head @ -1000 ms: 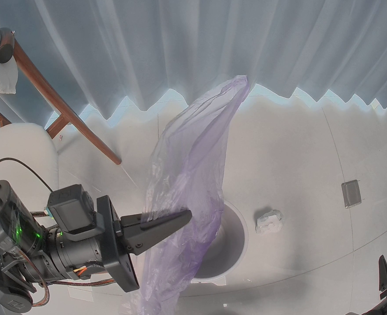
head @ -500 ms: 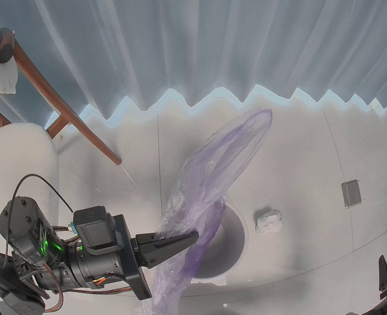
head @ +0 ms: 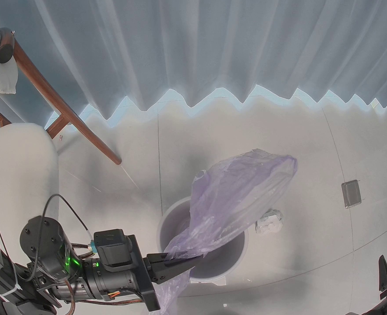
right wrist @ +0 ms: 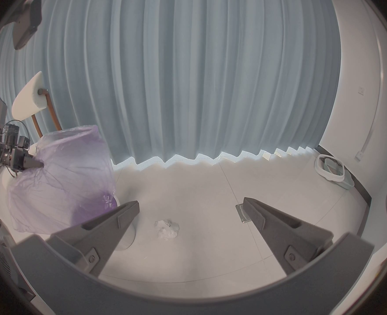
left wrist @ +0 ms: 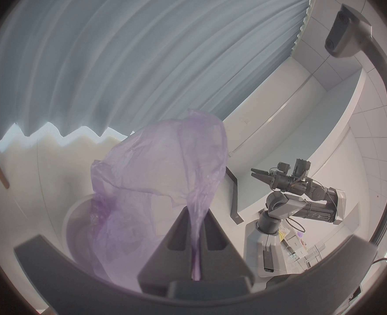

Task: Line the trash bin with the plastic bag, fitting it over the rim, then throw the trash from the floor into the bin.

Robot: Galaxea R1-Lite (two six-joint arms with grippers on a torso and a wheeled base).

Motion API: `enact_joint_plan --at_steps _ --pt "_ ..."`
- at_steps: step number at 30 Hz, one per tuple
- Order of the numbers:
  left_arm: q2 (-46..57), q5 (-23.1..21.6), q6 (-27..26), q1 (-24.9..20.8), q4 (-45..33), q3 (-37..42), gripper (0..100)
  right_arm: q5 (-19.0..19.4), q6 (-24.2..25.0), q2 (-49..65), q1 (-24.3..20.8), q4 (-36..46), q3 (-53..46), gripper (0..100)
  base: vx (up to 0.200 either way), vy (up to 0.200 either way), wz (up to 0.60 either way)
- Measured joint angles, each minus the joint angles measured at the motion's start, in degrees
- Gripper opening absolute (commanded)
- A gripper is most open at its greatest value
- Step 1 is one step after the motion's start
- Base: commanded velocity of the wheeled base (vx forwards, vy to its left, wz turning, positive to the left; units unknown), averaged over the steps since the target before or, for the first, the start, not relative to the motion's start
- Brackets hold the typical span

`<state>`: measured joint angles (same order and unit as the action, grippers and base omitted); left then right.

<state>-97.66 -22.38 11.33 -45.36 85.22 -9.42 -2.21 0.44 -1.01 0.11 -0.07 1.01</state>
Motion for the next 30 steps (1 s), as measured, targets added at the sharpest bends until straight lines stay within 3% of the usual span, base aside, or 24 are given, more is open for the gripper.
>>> enact_joint_plan --at_steps 12,25,30 --pt "-6.5 0.5 -1.4 -0.3 3.4 -0.8 0 0.0 0.0 0.0 0.0 0.0 0.0 100 0.0 0.0 0.0" --pt "-7.5 13.2 -1.0 1.1 3.5 -12.8 0 0.0 0.0 0.0 0.0 0.0 0.0 100 0.0 0.0 0.0" --pt "-8.7 14.4 -1.2 2.6 3.6 -14.9 0 0.0 -0.1 0.0 0.0 0.0 0.0 100 0.0 0.0 0.0"
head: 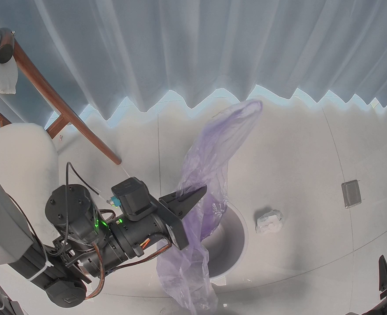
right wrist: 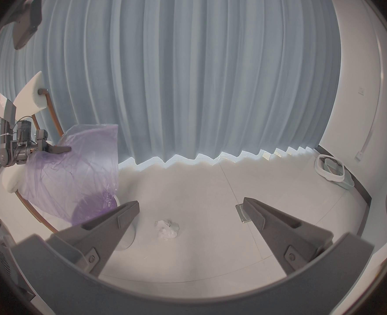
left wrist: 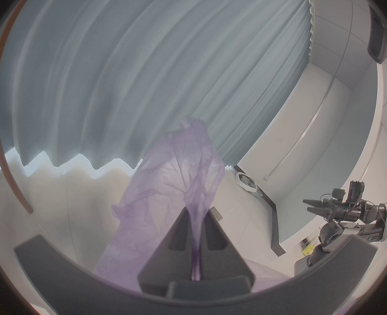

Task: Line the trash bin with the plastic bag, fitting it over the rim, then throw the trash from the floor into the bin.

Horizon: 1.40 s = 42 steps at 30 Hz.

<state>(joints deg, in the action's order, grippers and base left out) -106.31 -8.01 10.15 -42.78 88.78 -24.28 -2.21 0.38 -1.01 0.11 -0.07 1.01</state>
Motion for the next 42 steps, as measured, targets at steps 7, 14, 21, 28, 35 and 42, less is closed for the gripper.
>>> enact_joint_plan --at_steps 7,14,21,28,35,42 --pt "-3.1 1.5 -0.3 -0.4 0.0 2.1 0 0.0 -0.1 0.0 0.0 0.0 0.0 100 0.0 0.0 0.0" --pt "-0.3 -0.2 -0.3 -2.8 -0.1 8.3 0 0.0 -0.2 0.0 0.0 0.0 0.0 100 0.0 0.0 0.0" --pt "2.4 -1.0 -0.3 -4.8 -0.1 10.4 0 0.0 1.8 -0.3 -0.1 -3.3 1.8 100 0.0 0.0 0.0" --pt "3.2 -1.0 -0.8 -5.0 -0.1 10.4 0 1.1 10.0 -8.8 -1.1 -3.8 9.2 100 0.0 0.0 0.0" --pt "3.8 -1.1 -2.7 -4.9 -0.1 10.4 0 9.1 20.3 -23.9 -3.4 -3.0 11.7 100 0.0 0.0 0.0" --pt "4.1 -1.1 -3.7 -4.7 -0.1 10.4 0 17.7 22.7 -41.0 -4.6 -8.8 12.3 100 0.0 0.0 0.0"
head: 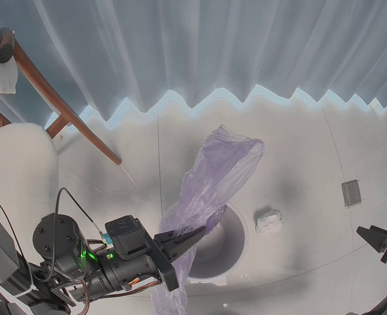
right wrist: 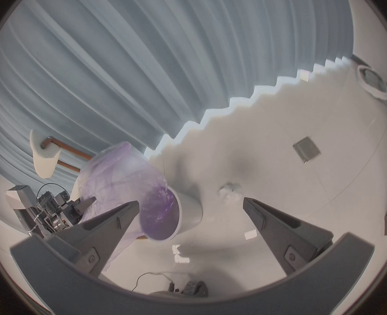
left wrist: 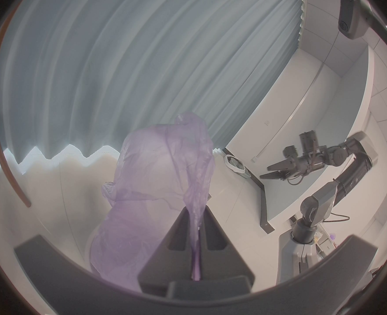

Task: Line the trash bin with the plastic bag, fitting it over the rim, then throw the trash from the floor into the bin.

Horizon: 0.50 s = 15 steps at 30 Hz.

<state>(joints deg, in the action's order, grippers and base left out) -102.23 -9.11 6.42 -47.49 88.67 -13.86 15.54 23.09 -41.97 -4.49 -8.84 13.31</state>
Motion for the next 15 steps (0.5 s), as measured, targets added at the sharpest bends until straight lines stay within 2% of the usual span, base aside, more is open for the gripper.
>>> enact_joint_plan --at_steps 8,15 --pt "-0.1 0.0 -0.9 0.1 0.0 0.2 0 4.3 1.2 -19.3 -0.4 -9.3 0.2 100 0.0 0.0 0.0" --pt "-1.0 0.0 -1.3 0.2 0.0 0.2 0 5.7 1.5 -32.7 -0.6 -21.1 -0.1 100 0.0 0.0 0.0"
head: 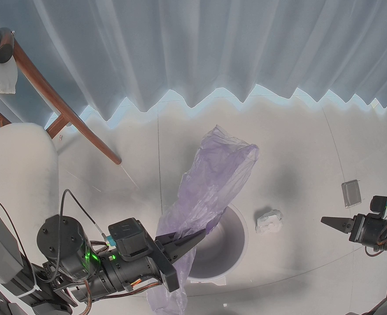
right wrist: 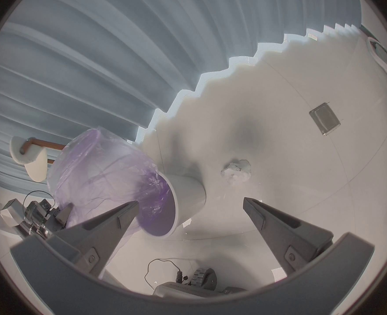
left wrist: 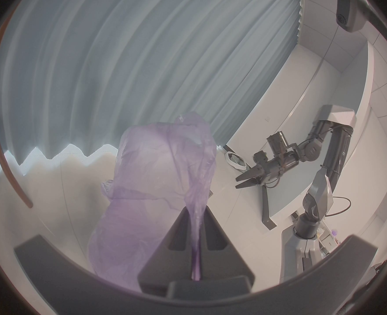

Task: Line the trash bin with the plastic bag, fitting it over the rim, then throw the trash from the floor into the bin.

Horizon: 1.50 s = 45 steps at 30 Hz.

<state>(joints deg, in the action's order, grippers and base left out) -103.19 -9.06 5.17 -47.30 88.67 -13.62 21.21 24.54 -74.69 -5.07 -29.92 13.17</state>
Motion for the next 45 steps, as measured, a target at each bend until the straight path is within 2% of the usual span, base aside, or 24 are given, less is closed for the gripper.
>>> enact_joint_plan --at_steps 17,22,25,30,36,37,45 --pt "-2.0 0.2 -0.4 0.1 0.0 0.2 0 0.2 -0.4 -23.4 -0.4 -32.1 -0.5 100 0.0 0.0 0.0" --pt "-2.7 0.3 -0.4 0.1 0.0 0.2 0 -0.3 -1.4 -30.0 -0.9 -49.4 -0.8 100 0.0 0.0 0.0" --pt "-3.1 0.3 -0.4 0.1 0.0 0.1 0 -1.1 -3.3 -34.8 -1.6 -56.8 -0.5 100 0.0 0.0 0.0" --pt "-3.9 0.4 -0.4 0.1 0.0 0.0 0 -2.4 -9.4 -42.1 -3.7 -58.9 2.0 100 0.0 0.0 0.0" --pt "-4.5 0.4 -0.4 0.1 0.1 0.0 0 -3.8 -10.9 -47.4 -5.5 -59.0 10.7 100 0.0 0.0 0.0" --pt "-4.5 0.4 -0.4 0.1 0.1 -0.1 0 -4.5 -10.9 -48.4 -5.8 -59.0 12.5 0 0.0 0.0 0.0" --pt "-4.8 0.4 -0.5 0.1 0.1 -0.2 0 -8.3 -9.9 -53.4 -10.6 -59.0 26.8 0 0.0 0.0 0.0"
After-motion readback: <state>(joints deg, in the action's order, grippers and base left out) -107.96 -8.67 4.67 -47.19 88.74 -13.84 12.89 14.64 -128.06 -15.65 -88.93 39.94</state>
